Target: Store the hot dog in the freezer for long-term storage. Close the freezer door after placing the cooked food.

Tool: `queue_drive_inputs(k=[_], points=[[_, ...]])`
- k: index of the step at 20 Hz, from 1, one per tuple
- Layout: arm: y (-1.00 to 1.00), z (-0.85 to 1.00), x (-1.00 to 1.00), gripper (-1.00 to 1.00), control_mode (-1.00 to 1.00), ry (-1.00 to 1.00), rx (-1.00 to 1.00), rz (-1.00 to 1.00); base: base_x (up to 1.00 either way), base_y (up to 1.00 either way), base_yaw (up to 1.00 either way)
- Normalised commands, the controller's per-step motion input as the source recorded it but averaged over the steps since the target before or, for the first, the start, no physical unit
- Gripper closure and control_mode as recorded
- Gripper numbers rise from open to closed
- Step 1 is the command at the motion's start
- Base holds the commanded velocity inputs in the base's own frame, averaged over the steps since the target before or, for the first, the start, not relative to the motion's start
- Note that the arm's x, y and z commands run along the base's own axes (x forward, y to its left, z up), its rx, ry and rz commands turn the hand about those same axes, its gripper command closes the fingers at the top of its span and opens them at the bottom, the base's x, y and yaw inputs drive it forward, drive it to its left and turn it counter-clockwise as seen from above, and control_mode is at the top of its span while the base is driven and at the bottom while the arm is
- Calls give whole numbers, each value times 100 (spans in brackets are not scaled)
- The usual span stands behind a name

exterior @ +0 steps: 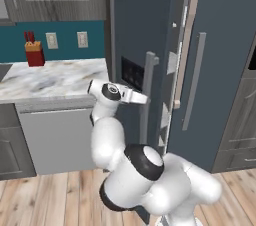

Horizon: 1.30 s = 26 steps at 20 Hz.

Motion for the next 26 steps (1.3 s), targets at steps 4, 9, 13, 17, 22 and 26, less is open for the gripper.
queue_drive_inputs(k=[4, 9, 13, 17, 22, 26], points=[[-69, 22, 1, -100, -100, 4, 7, 18, 0, 0, 0], [-62, 32, 0, -100, -100, 5, 7, 19, 0, 0, 0], [-57, 20, 2, -100, -100, 2, 9, 19, 0, 0, 0], [-55, 4, 15, -100, -100, 0, 14, 22, 0, 0, 0], [-43, 0, 14, -100, -100, 0, 22, 16, 0, 0, 0], [-29, 0, 30, -100, -100, -1, 22, 4, 0, 0, 0]])
